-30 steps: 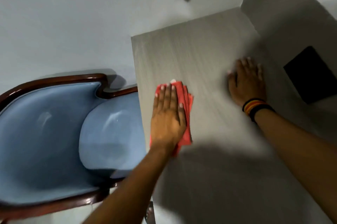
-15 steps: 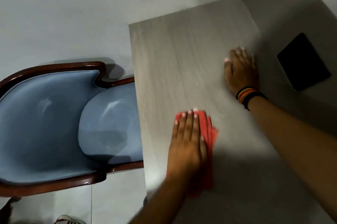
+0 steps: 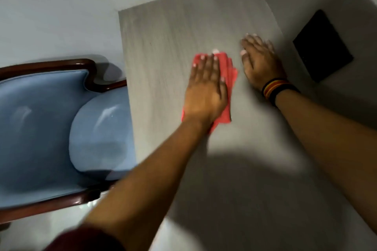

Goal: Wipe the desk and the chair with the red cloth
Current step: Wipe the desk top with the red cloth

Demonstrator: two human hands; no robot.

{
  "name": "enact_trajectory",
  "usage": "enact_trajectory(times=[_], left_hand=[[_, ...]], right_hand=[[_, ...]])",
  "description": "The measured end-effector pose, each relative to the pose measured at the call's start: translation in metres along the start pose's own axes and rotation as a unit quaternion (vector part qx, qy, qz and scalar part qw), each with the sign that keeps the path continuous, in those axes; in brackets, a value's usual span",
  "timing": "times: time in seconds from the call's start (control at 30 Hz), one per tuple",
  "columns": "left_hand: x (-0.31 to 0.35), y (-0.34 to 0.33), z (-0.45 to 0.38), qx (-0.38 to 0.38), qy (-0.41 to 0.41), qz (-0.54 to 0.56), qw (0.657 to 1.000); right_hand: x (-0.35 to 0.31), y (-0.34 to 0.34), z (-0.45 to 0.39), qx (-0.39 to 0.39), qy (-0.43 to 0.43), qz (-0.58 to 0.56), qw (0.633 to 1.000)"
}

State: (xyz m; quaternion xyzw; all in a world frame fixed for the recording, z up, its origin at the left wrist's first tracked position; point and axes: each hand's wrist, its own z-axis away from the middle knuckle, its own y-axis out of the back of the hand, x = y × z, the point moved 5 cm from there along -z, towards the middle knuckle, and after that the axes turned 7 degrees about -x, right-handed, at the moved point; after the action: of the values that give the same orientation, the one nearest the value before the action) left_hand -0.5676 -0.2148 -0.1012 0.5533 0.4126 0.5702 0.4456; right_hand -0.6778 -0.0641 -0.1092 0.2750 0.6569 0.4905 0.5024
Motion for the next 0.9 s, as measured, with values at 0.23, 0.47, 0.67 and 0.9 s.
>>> enact_trajectory(times=[0.23,0.47,0.67,0.9], left_hand=[[0.082,-0.051,0.221,-0.035,-0.145,0.050,0.988],[0.027,-0.041,0.311,-0.057,-0.155,0.051,0.985],[-0.055,-0.020,0.326,-0.055,-0.065,0.050,0.995],[-0.147,0.028,0.183,-0.025,0.010,0.049,0.998]], right_hand=[[-0.009,0.007,0.014,-0.045,-0.020,-0.018,0.999],[-0.049,-0.010,0.114,-0.049,-0.065,-0.105,0.991],[-0.068,-0.026,0.170,0.004,-0.070,-0.046,0.996],[-0.067,-0.032,0.176,0.036,-0.058,-0.024,0.997]])
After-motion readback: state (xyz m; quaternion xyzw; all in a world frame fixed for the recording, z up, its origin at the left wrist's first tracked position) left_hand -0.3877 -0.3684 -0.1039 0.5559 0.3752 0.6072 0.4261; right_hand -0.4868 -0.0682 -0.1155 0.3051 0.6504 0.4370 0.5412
